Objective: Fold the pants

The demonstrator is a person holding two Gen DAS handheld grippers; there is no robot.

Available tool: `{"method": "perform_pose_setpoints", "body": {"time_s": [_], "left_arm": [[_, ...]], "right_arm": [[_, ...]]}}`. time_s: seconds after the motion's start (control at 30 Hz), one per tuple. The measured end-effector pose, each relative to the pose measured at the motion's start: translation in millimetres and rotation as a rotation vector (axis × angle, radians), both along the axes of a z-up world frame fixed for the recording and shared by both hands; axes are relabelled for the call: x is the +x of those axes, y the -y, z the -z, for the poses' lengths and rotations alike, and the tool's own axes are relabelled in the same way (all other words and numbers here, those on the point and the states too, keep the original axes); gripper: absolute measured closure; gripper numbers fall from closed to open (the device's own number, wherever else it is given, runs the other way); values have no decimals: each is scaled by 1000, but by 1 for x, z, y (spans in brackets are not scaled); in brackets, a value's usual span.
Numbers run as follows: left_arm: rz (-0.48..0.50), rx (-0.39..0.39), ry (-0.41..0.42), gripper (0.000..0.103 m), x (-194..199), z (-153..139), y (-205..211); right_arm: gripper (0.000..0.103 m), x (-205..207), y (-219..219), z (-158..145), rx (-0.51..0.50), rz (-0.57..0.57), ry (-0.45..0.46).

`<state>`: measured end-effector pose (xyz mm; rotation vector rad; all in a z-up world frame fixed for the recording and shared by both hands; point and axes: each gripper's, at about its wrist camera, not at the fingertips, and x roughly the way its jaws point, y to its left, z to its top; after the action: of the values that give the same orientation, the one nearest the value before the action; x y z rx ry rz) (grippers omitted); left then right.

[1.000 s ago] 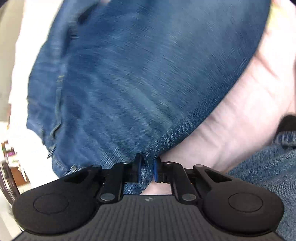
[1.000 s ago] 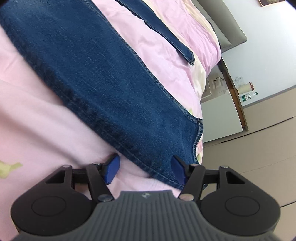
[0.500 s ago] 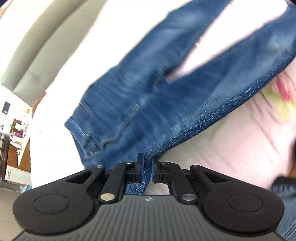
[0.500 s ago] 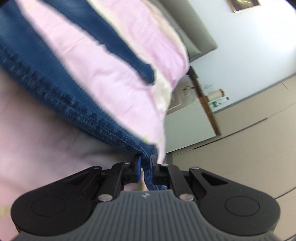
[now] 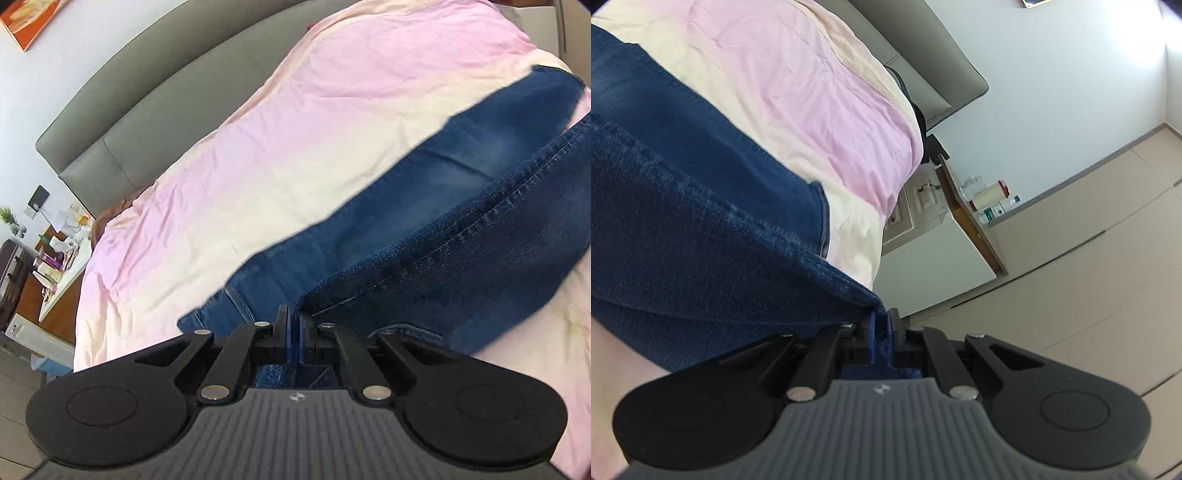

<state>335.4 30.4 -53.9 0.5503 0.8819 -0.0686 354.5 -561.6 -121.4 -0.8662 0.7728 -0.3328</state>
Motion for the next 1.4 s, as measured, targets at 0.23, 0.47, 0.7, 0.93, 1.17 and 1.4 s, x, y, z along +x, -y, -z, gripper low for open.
{"method": "perform_pose_setpoints", "body": {"time_s": [0.23,0.47,0.7,0.93,1.17,1.4], "left_arm": [[-42,37,-3,99,90,42,-8],[-69,34,-66,99,135,91,-18],[-61,1,1,99,117,75,-27],[-80,13,13,98,132,77,-31],[-206,128,82,103,164,99,-42],[-281,-50,47,83,148,74,-85]], "right_arm": [[103,133,-25,36,-81,-46,-100],[103,228,-54,85,-118,-44,-179],[103,242,-61,97,-162,-29,-184],[103,264,-66,83,-141,3,-115],[103,293,-76,106,-145,62,-119],[36,289,-84,109,-98,55,-115]]}}
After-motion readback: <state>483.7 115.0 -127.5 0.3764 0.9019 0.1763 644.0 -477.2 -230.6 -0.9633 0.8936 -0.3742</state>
